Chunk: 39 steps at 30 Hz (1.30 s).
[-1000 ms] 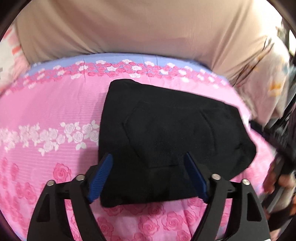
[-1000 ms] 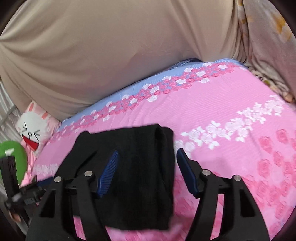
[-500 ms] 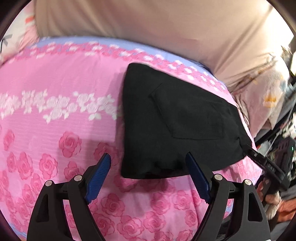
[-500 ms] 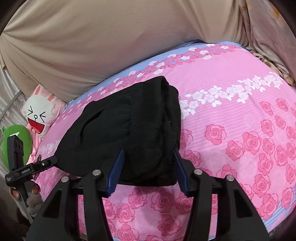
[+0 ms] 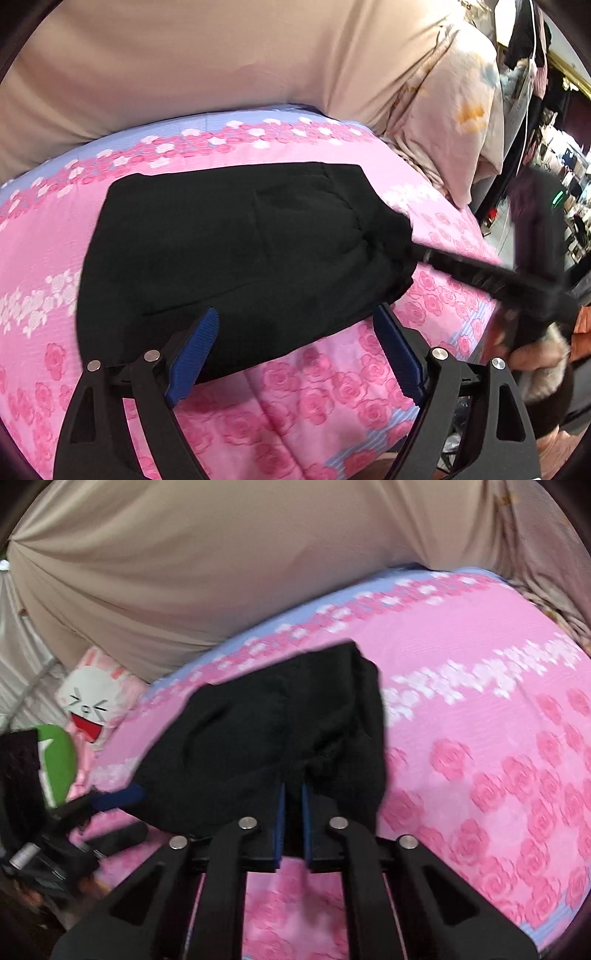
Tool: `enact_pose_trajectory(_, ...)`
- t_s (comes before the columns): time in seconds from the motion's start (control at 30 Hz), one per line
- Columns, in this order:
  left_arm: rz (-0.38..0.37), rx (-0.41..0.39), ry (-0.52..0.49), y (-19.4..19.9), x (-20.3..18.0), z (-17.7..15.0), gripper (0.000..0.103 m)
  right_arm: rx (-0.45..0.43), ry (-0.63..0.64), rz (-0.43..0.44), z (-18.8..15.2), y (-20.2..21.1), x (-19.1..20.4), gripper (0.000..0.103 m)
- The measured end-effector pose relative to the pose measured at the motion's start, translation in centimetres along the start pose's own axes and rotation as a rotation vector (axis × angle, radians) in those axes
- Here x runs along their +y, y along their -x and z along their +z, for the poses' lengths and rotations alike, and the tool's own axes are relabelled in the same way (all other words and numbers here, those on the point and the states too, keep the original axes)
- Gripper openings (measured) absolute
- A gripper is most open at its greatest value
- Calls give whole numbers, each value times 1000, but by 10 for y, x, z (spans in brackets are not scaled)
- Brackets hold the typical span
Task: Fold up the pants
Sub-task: 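Grasp the bundle with both tools and lift it off the bed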
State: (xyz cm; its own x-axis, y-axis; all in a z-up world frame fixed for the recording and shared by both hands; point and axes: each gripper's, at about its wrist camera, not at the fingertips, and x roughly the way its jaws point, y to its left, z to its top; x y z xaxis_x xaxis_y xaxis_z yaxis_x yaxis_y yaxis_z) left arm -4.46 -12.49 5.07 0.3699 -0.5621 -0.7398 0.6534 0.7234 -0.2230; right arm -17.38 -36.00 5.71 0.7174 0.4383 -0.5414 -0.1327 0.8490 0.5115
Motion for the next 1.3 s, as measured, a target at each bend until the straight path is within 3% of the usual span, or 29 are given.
enact_pose_trajectory(0.07,2,-7,4,2,0,1,83,-85,14,123,15,29,16,5)
enact_pose_trajectory(0.13,14,-22,20,7,5,2,84,-116,29,134,19,41,17,4)
enact_pose_trajectory(0.17,29,-34,30,10,9,2,84,-109,39,67,16,38,11,4)
enact_pose_trajectory(0.2,37,-36,40,13,13,1,84,-59,54,-84,5,23,-3,4)
enact_pose_trajectory(0.27,49,-36,74,17,26,-3,84,101,35,-243,-21,-11,-35,6)
enact_pose_trajectory(0.33,72,-31,104,21,41,-6,84,82,-41,-193,-32,-8,-47,13)
enact_pose_trajectory(0.37,90,-33,118,24,47,-6,84,65,-55,-179,-31,-1,-47,17)
enact_pose_trajectory(0.4,104,-37,136,26,55,-6,84,40,-52,-183,-27,7,-45,32)
enact_pose_trajectory(0.43,112,-47,174,30,68,-7,84,22,-51,-192,-25,10,-45,56)
enact_pose_trajectory(0.47,105,-53,204,33,78,-8,86,-2,-58,-200,-21,14,-46,64)
enact_pose_trajectory(0.6,40,-45,372,32,125,-17,86,65,-132,-142,-18,-5,-56,75)
enact_pose_trajectory(0.73,28,13,437,11,145,-26,86,158,-228,-57,-28,-35,-68,75)
enact_pose_trajectory(0.9,-107,68,487,-20,148,-28,87,160,-296,1,-28,-51,-69,76)
enact_pose_trajectory(0.97,-153,71,514,-30,151,-24,87,164,-318,16,-26,-54,-70,69)
enact_pose_trajectory(1.0,-156,58,509,-31,151,-22,83,163,-320,20,-24,-56,-70,59)
enact_pose_trajectory(1.03,-160,60,495,-33,149,-18,71,158,-316,30,-23,-57,-69,48)
enact_pose_trajectory(1.1,-158,47,469,-28,144,-15,54,148,-281,19,-20,-53,-61,39)
enact_pose_trajectory(1.17,-109,27,408,-17,135,-11,38,135,-230,-1,-17,-43,-47,36)
enact_pose_trajectory(1.3,-83,26,354,8,123,-11,33,133,-165,7,-17,-21,-28,35)
